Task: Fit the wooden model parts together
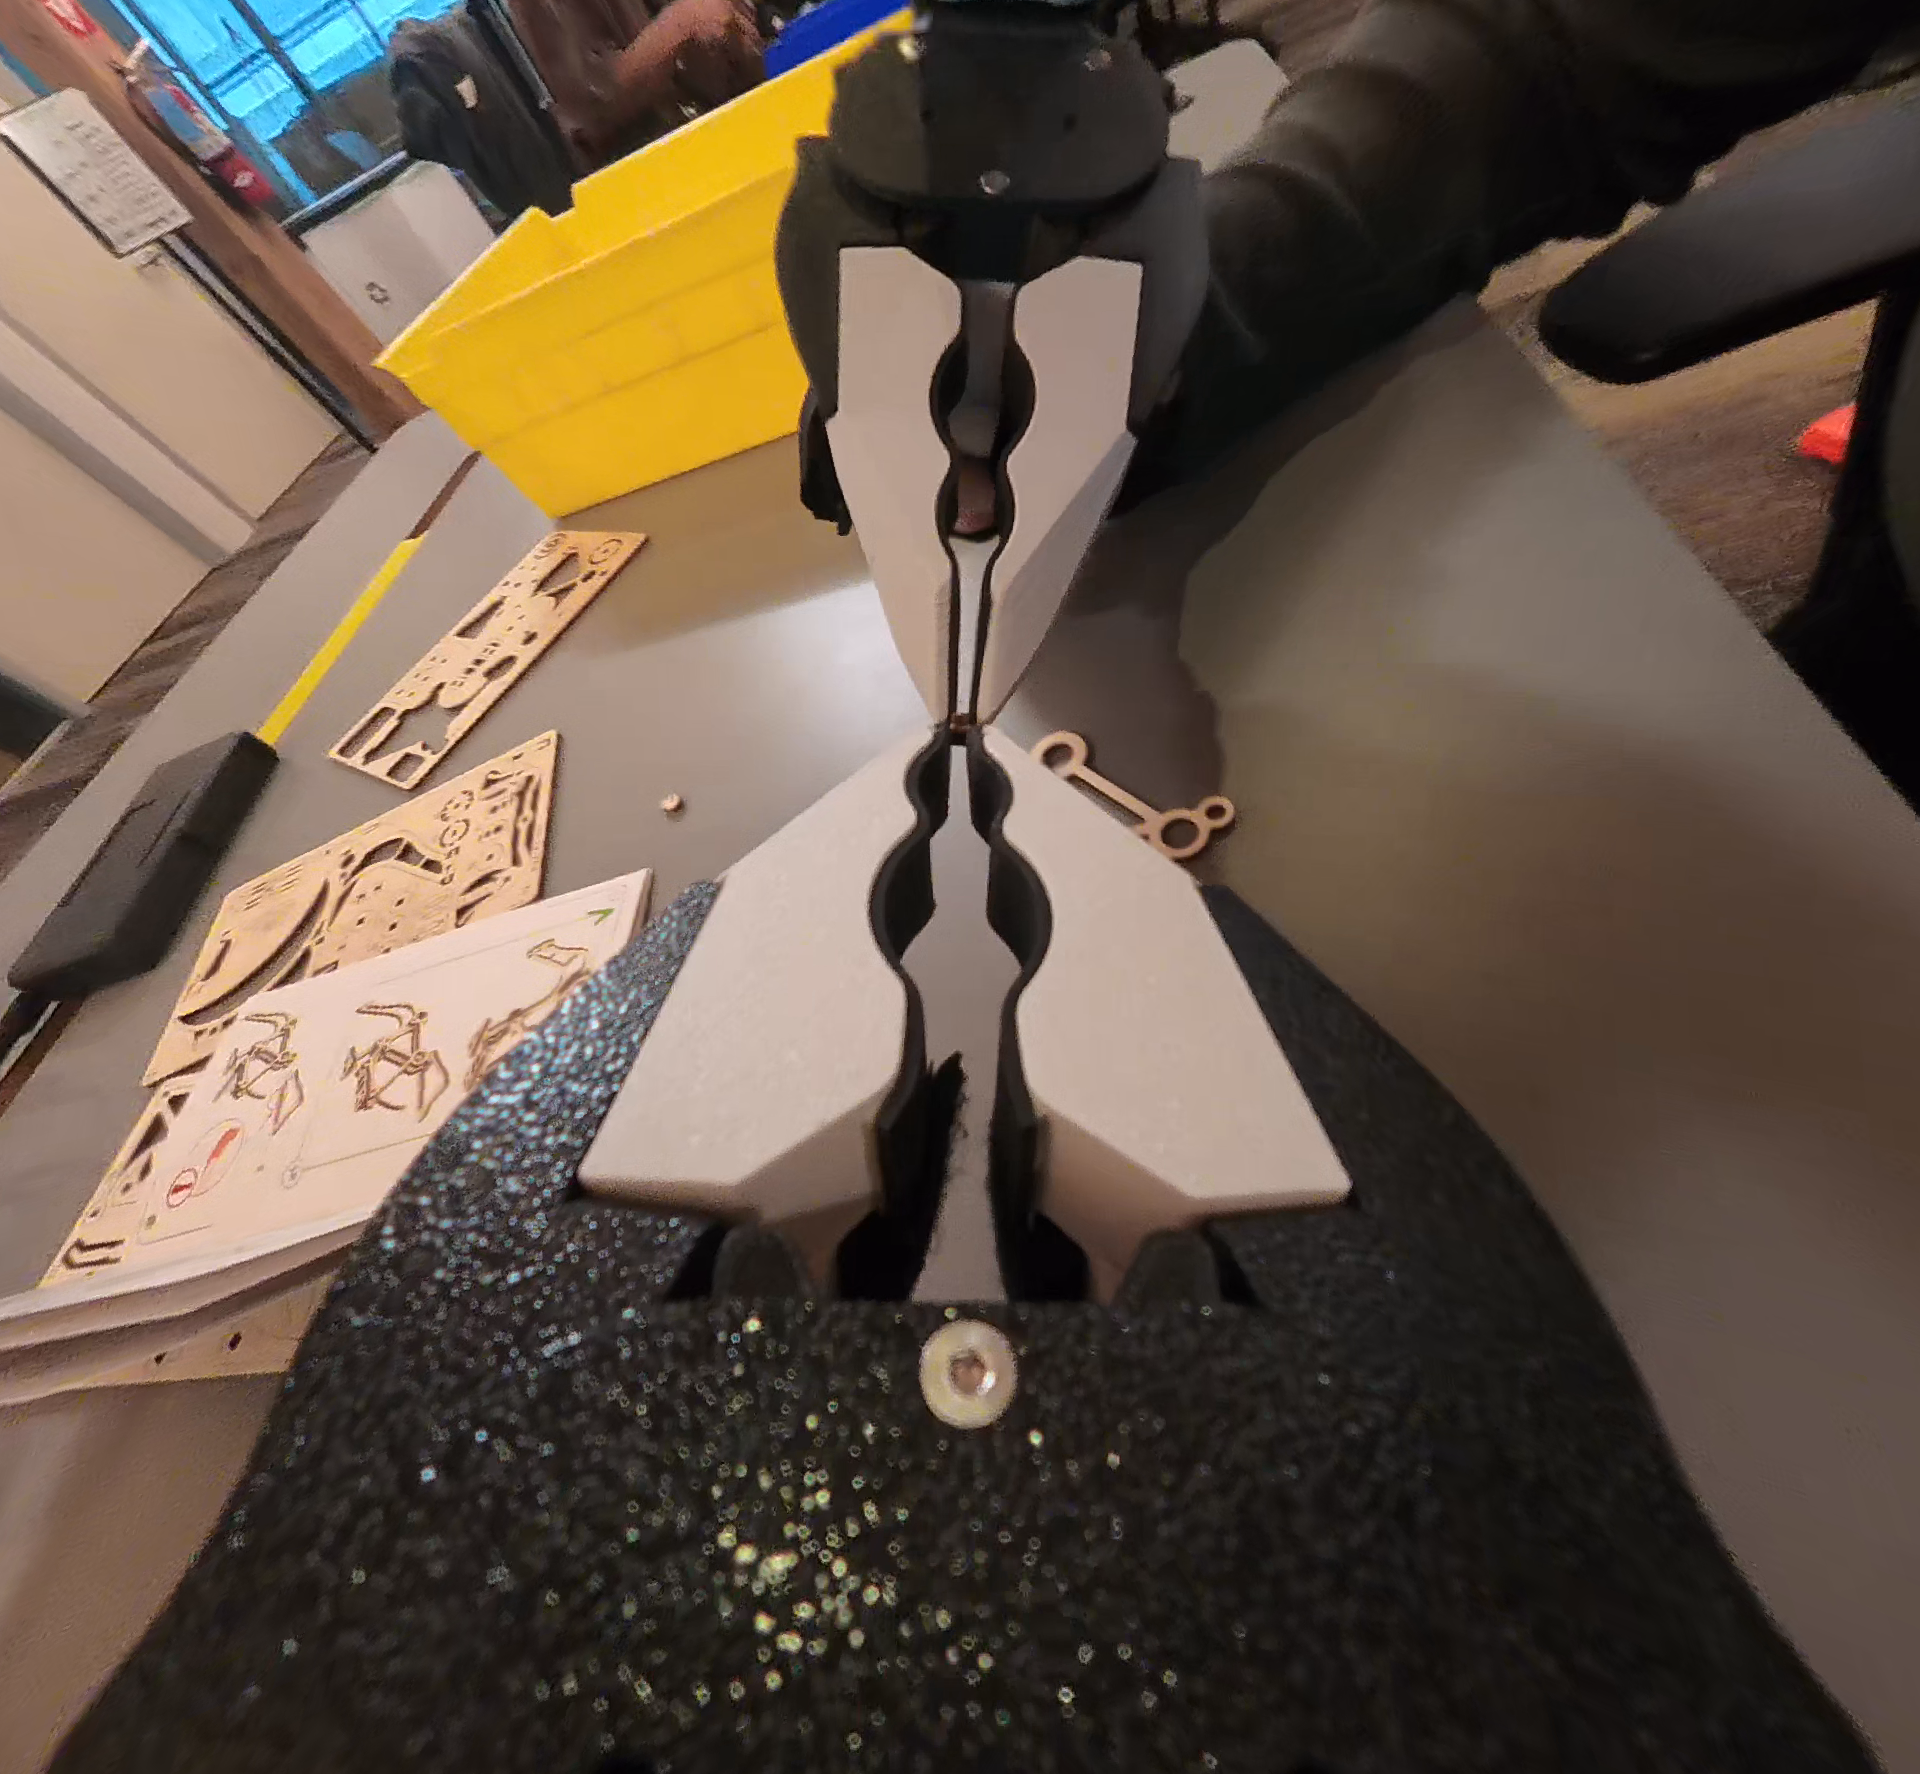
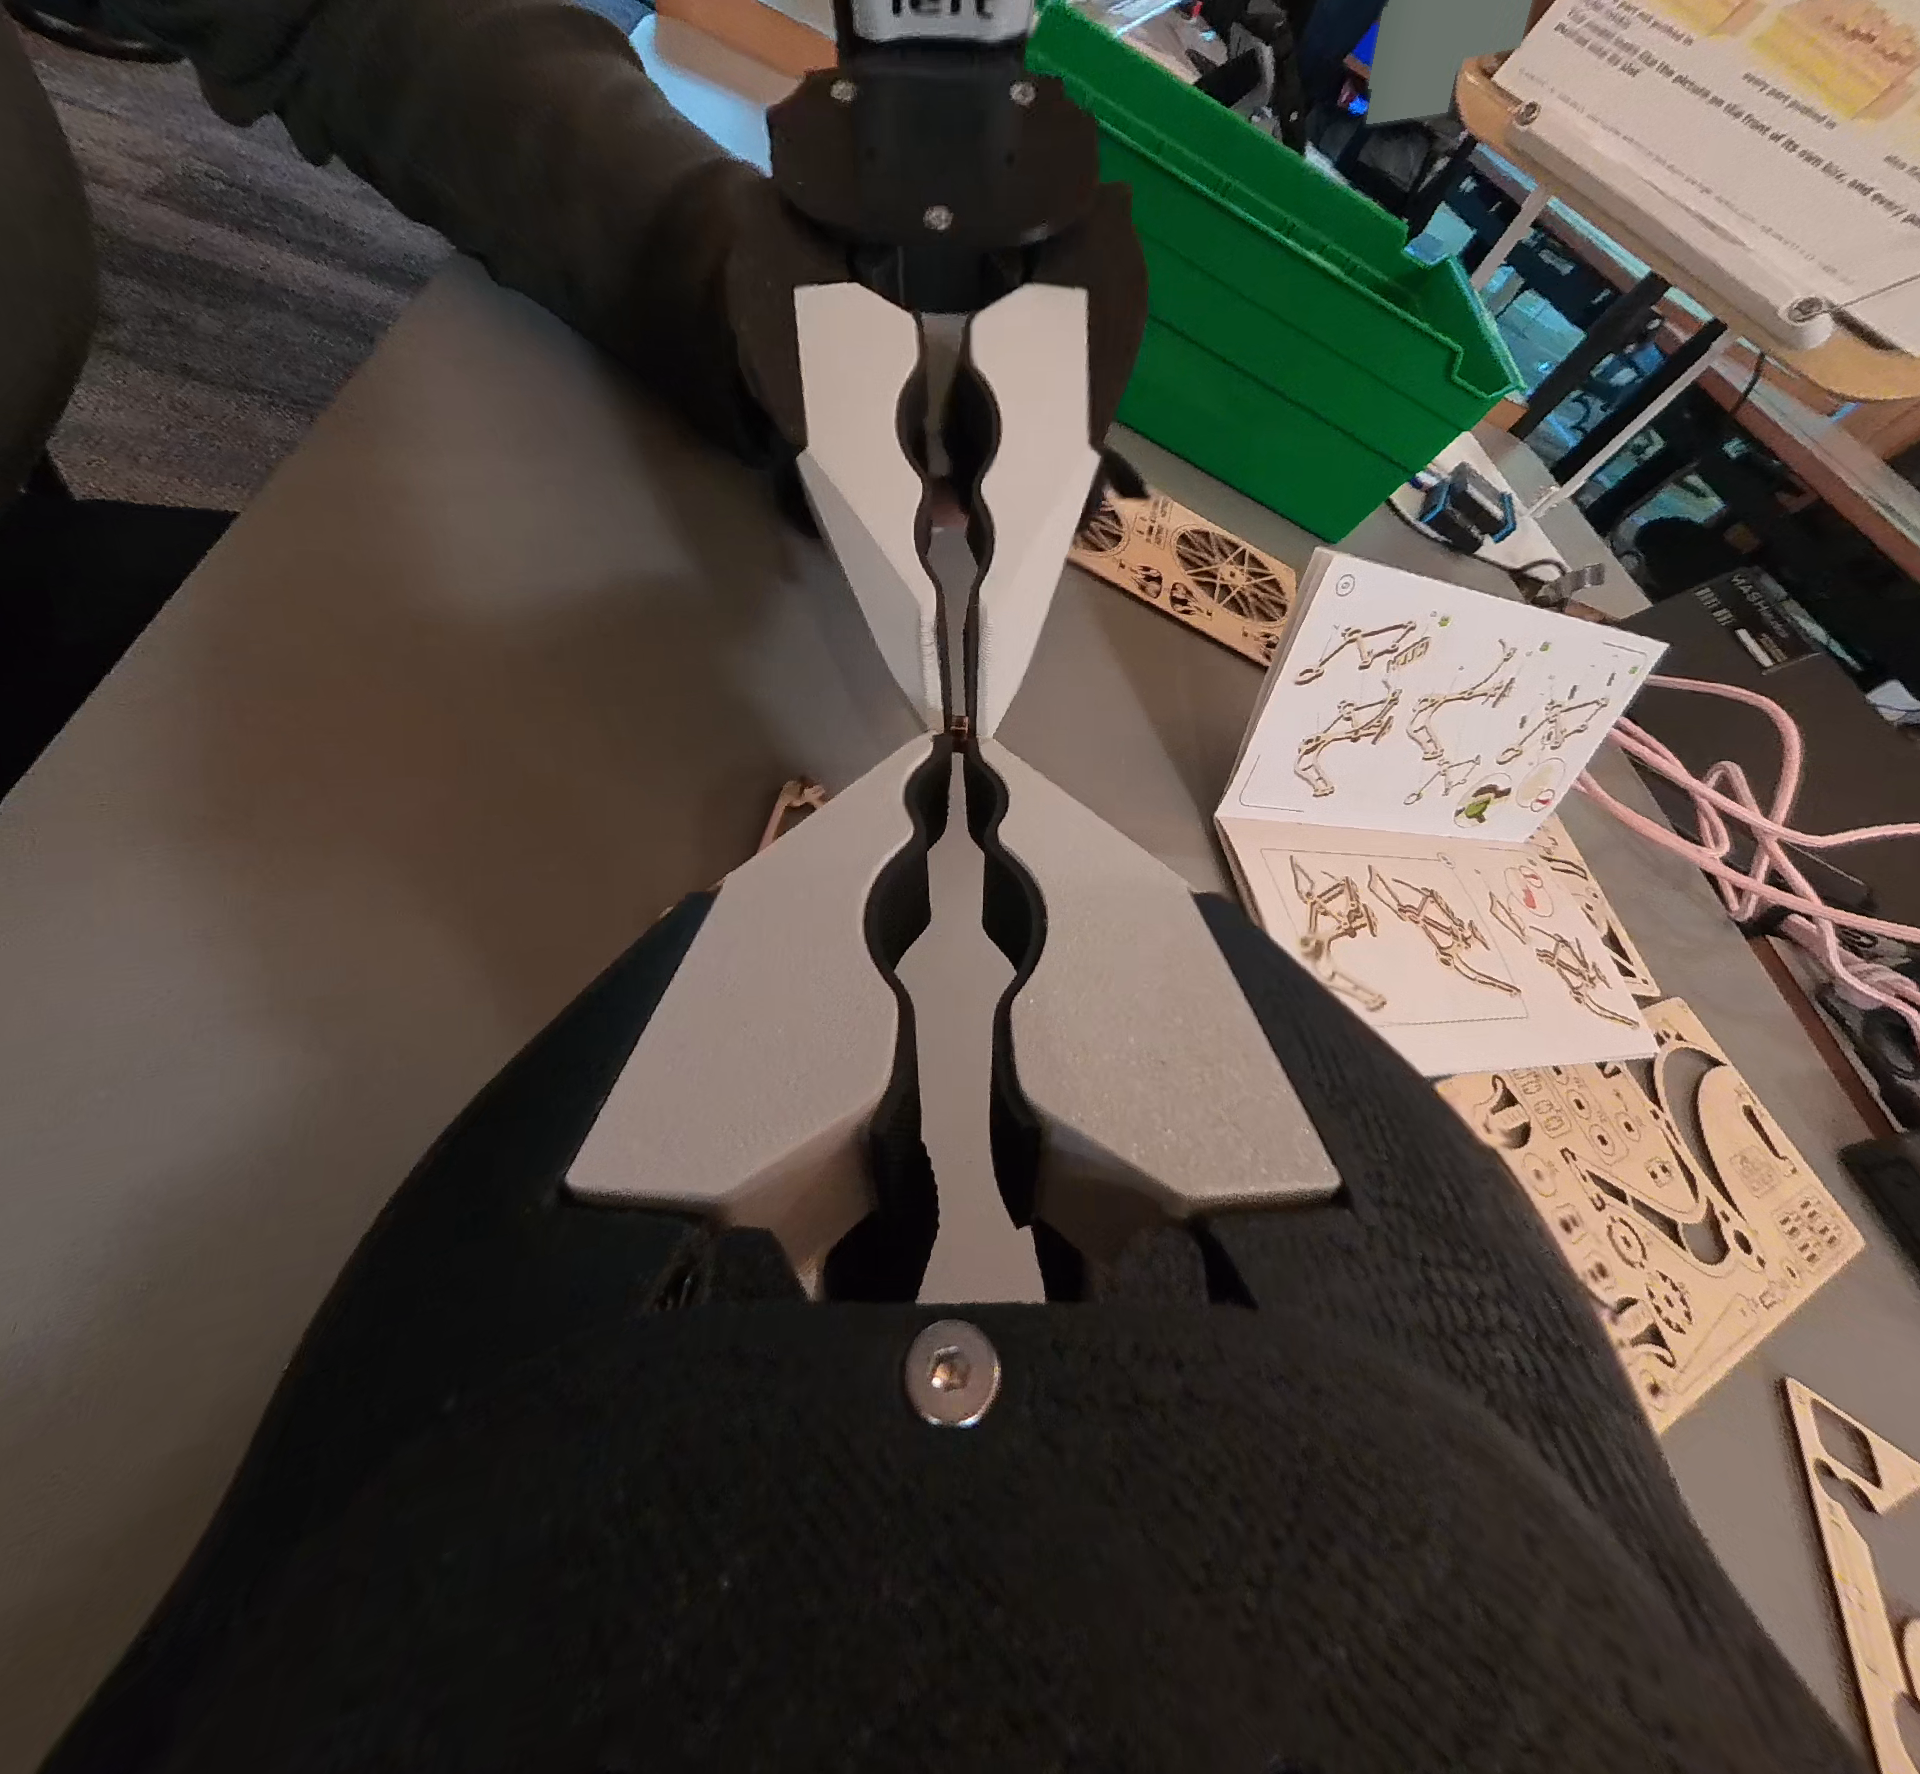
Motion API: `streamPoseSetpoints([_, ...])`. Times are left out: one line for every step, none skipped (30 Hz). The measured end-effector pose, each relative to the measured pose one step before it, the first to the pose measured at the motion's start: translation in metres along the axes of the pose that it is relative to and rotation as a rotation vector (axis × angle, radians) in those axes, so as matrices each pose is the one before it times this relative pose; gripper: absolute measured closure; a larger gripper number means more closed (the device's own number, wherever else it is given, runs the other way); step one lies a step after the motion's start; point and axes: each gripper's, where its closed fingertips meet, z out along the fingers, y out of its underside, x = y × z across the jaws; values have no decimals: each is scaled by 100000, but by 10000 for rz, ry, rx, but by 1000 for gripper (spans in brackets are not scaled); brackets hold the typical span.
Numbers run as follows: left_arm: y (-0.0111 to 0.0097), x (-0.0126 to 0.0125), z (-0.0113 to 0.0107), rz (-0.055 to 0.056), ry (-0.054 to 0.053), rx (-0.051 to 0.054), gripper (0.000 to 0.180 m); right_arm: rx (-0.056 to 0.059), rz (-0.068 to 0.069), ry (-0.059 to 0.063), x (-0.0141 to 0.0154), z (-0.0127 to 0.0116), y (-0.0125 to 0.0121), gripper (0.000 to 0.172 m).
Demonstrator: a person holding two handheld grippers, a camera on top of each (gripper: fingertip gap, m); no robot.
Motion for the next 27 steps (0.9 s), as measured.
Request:
streamPoseSetpoints([-318,-186,-70,-169,-99,213,180,225,73,124,248,-89,-288,171])
streamPoseSetpoints([-405,-212,-109,-291,-65,289,180,301,212,130,92,-272,-527,171])
streamPoseSetpoints([-577,-315,-161,-363,-117,402,180,453,398,225,495,-244,-534,169])
streamPoseSetpoints([-784,-346,-273,-349,-155,509,180,595,623,190,507,-285,-707,168])
streamPoseSetpoints([-1026,-308,-327,-227,-196,615,180,664,775,24,333,-229,-758,167])
streamPoseSetpoints([-1130,-255,-312,-195,-219,650,180,669,798,15,303,-215,-745,165])
streamPoseSetpoints([-1014,-143,-197,-272,-171,595,180,598,651,21,193,-92,-665,164])
streamPoseSetpoints([-736,-117,-68,-393,-126,493,180,477,453,0,74,-8,-541,164])
streamPoseSetpoints([-509,-7,23,-521,-14,418,180,368,282,52,61,12,-458,164])
streamPoseSetpoints([-344,29,85,-580,46,378,180,367,178,-24,-137,12,-488,165])
streamPoseSetpoints([-231,117,107,-588,125,339,180,339,182,-78,-261,26,-472,167])
streamPoseSetpoints([-118,111,134,-549,144,284,180,286,231,-114,-302,36,-376,169])
streamPoseSetpoints([41,131,160,-553,184,182,180,233,302,-148,-297,55,-262,170])
streamPoseSetpoints([137,90,153,-482,160,98,180,121,323,-47,-101,54,-65,171])
streamPoseSetpoints([180,-11,125,-327,88,45,180,51,301,14,71,37,70,171])
streamPoseSetpoints([50,-122,20,-244,24,70,180,44,268,9,137,-40,34,171])
streamPoseSetpoints([36,-76,8,-195,41,7,180,-13,210,-14,144,-18,72,170])
streamPoseSetpoints([11,-8,-2,-85,45,13,180,-10,149,-84,21,-9,36,170])
streamPoseSetpoints([26,22,1,-3,15,-3,180,12,89,-56,-8,-12,11,169])
streamPoseSetpoints([1,37,8,7,26,-5,180,28,36,-55,-45,-8,-6,169])
streamPoseSetpoints([-16,63,10,-17,41,4,180,26,32,-66,-83,4,-26,170])
streamPoseSetpoints([-7,10,-12,-13,14,6,180,13,35,-41,-34,11,-8,170])
streamPoseSetpoints([7,-16,-13,-19,1,2,180,10,28,-19,0,-4,4,171])
streamPoseSetpoints([14,-48,-7,-28,-13,2,180,-12,68,5,48,9,34,171])
streamPoseSetpoints([33,-83,-33,-21,-25,-3,180,-66,100,17,82,-11,49,170])
streamPoseSetpoints([32,-80,-29,-40,-26,-3,180,-60,54,18,64,1,45,170])
streamPoseSetpoints([50,-104,-16,-14,-53,-14,180,-32,-16,41,65,-18,27,171])
